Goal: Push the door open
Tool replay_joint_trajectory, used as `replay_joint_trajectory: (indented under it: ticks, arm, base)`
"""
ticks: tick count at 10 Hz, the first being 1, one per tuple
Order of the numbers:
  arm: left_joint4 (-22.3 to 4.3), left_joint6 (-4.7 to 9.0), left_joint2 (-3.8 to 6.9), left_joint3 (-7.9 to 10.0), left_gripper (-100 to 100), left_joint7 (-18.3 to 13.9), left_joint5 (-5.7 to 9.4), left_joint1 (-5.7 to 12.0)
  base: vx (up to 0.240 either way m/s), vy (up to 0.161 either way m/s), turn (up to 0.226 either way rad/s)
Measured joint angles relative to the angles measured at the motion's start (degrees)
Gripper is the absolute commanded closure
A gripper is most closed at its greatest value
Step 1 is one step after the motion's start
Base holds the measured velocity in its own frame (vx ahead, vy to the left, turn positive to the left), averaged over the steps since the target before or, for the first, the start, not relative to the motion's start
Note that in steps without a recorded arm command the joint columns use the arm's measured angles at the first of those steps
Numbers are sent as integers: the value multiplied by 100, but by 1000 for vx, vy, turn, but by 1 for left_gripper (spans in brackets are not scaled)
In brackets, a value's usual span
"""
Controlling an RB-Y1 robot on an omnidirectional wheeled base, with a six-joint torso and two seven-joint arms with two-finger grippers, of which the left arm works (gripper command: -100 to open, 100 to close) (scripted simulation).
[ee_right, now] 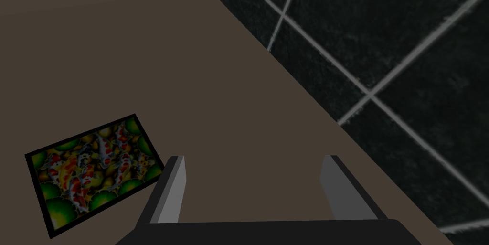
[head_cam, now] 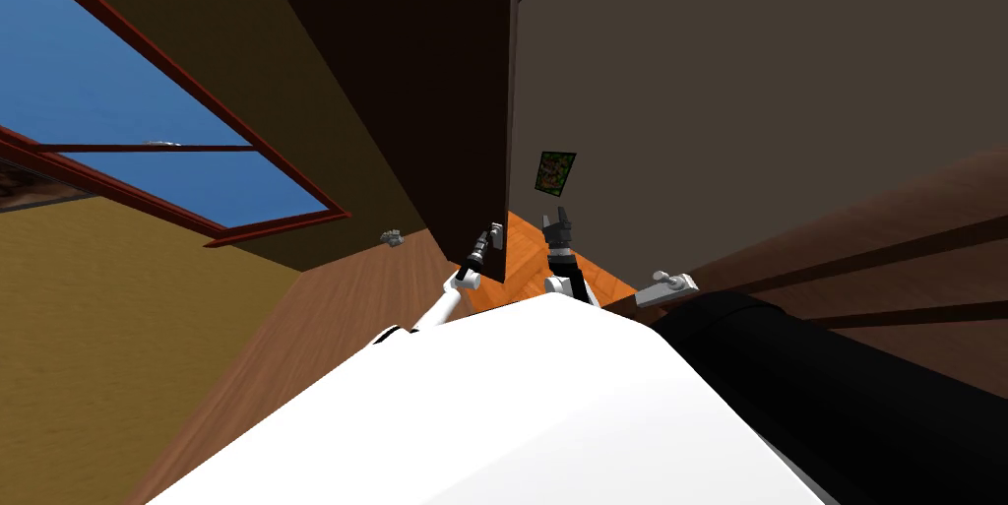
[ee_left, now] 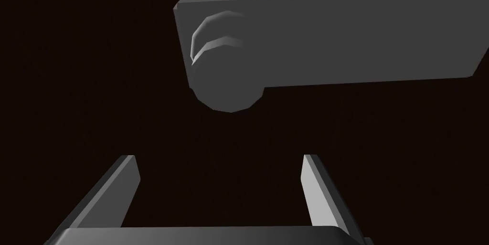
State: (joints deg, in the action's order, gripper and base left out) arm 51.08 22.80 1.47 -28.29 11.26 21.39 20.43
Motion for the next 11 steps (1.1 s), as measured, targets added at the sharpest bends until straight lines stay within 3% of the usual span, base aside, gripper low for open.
replay_joint_trajectory:
  ticks: [2,4,5,8,9,11]
  arm:
    - [39,-29,-63,-148,-100,-37,-12,-29]
    - [-18,-6,-202,-313,-100,-111,-21,-4]
    - [-12,-18,-207,-320,-100,-118,-20,-2]
    - [3,-13,21,-279,-100,-104,-23,-11]
    - [-21,-2,22,-264,-100,-102,-24,2]
    - [-93,39,-85,-235,-100,-109,-23,46]
  base:
    - [-120,181,-102]
    - [-68,127,-64]
    - [108,-76,-41]
    - [176,-123,-20]
    - [196,-144,-20]
    - [172,-101,-18]
